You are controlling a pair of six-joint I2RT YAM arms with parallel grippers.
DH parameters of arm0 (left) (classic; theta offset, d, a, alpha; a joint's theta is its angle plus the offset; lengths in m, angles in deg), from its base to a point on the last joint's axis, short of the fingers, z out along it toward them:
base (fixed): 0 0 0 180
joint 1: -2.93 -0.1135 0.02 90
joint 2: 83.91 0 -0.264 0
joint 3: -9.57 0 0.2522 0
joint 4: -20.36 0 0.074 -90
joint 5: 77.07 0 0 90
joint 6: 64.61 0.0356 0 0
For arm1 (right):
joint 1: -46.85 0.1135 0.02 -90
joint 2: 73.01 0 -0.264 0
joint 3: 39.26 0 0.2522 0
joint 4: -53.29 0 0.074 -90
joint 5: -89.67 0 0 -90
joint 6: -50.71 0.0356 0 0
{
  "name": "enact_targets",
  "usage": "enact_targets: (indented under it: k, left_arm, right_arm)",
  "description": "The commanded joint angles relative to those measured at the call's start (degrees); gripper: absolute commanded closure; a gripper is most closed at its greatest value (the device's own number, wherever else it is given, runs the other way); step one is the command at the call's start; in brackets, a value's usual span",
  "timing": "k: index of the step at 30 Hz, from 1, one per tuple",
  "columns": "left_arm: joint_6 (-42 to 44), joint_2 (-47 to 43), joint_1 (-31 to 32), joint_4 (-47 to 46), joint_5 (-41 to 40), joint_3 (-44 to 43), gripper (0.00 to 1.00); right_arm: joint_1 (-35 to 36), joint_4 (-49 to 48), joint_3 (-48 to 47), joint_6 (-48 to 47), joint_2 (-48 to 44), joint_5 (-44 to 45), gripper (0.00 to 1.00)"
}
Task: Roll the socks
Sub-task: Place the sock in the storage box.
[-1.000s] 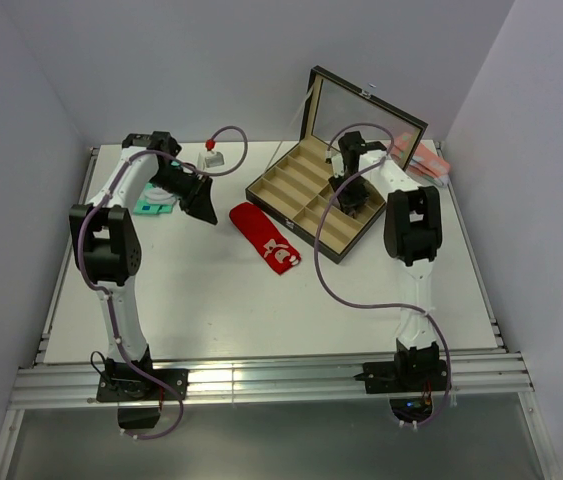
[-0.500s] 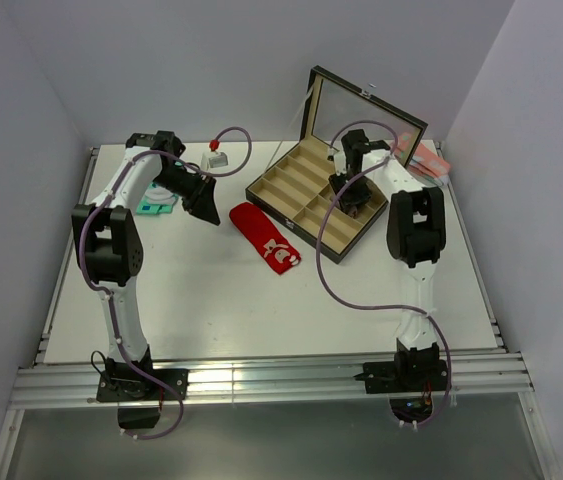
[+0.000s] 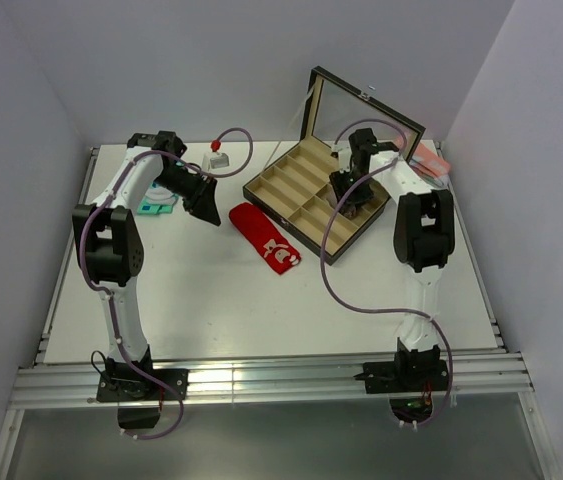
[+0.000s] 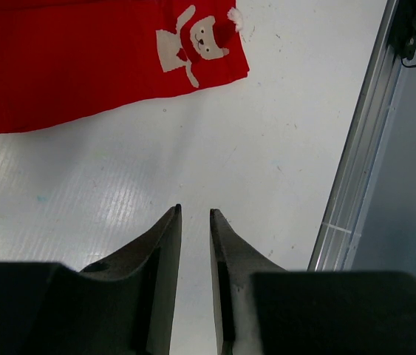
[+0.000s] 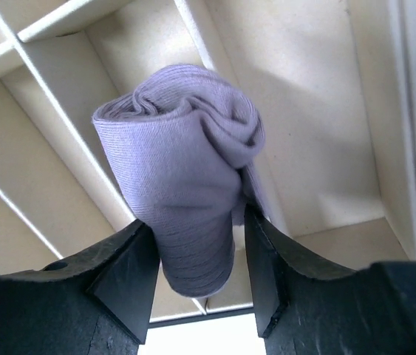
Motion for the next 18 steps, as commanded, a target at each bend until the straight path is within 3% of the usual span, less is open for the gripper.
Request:
enact_targets:
  k: [1, 18]
  left_arm:
    - [-0.03, -0.94, 0.34, 0.09, 0.87, -1.29, 0.73]
    - [-0.39, -1.02, 1.40, -0.17, 0.70, -1.47, 0.73]
  right_arm:
    - [-0.47, -1.04, 0.03, 1.48, -3.70, -2.12, 0.45]
    - [0.50, -4.03, 3.99, 1.92, -4.84, -0.80, 0.39]
